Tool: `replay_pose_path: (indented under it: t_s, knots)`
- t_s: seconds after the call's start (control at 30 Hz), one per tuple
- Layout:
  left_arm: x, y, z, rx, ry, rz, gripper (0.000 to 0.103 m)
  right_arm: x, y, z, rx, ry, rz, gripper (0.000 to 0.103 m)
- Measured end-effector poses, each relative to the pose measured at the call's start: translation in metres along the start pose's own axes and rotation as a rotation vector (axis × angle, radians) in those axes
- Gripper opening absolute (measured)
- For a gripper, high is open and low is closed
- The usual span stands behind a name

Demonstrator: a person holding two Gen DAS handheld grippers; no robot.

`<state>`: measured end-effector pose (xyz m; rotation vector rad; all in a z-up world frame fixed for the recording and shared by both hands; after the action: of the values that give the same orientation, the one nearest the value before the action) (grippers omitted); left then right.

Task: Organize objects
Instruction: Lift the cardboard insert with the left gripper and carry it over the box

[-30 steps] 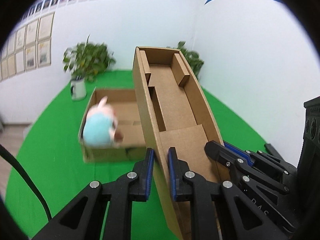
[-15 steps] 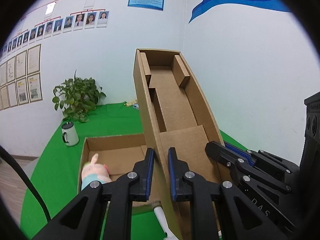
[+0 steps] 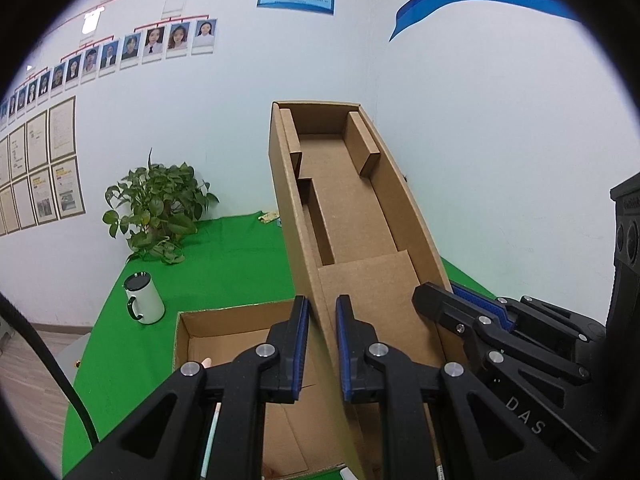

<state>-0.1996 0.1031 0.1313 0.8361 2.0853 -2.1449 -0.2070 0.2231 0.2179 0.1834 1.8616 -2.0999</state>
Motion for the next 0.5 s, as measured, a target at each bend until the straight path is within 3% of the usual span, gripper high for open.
replay_pose_path:
  t_s: [0.17, 0.5]
  knots:
    - [0.032, 0.021, 0.018, -0.031, -0.001, 0.068, 0.012, 0.055, 0.015, -0.009, -0.002, 0.001, 0.086, 0.008]
    - [0.106, 0.084, 0.052, -0.100, -0.019, 0.270, 0.012, 0.175, 0.104, -0.039, 0.038, -0.035, 0.296, 0.008]
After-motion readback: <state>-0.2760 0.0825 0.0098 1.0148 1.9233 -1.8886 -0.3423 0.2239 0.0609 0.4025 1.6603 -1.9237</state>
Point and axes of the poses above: each gripper's, at about its wrist camera, not at the fingertips, and x roughly the way its jaws point, z to its left, y to its underside, the point moved 9 cm from there along x, roughly the way its jaws point, and after that the axes turned 2 degrees about -z, right-handed, at the moved point
